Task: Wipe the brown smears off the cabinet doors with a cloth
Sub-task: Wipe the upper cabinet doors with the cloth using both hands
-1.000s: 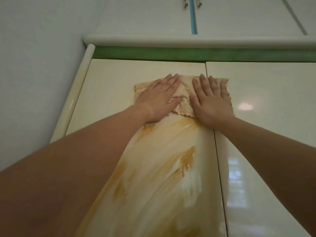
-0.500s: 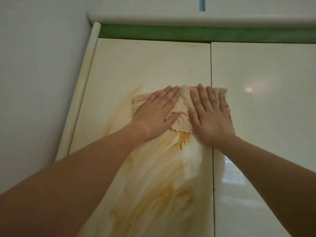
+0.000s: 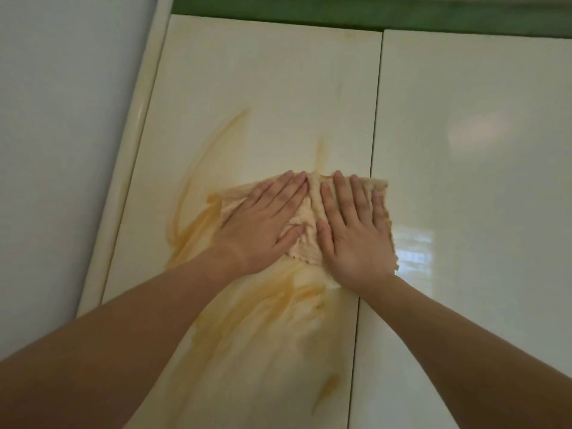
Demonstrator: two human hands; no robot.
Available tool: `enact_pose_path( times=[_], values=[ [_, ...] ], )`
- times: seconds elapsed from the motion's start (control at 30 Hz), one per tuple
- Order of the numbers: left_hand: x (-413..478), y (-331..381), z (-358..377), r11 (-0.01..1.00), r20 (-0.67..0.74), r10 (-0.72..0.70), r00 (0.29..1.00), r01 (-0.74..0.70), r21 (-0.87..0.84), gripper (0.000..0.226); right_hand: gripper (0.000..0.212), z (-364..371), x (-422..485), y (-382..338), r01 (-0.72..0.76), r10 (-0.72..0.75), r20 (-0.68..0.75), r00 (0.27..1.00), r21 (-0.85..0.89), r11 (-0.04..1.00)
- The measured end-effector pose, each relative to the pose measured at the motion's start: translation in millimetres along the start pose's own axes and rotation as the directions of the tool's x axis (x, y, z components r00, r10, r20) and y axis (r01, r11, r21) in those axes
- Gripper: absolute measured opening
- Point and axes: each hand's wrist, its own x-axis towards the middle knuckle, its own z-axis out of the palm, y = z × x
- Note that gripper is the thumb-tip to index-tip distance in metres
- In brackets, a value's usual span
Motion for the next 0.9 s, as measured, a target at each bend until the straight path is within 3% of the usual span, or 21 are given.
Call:
enact_pose_path(
  times=[0.9],
  values=[
    [-241.6,137.2,59.6,0.999,0.124,-0.001,0.992,0.007,-0.046,0.070,0.067,37.2,-269.4,-96.8,0.115,-0.120,0.178,0.977,0.035,0.993]
  ],
)
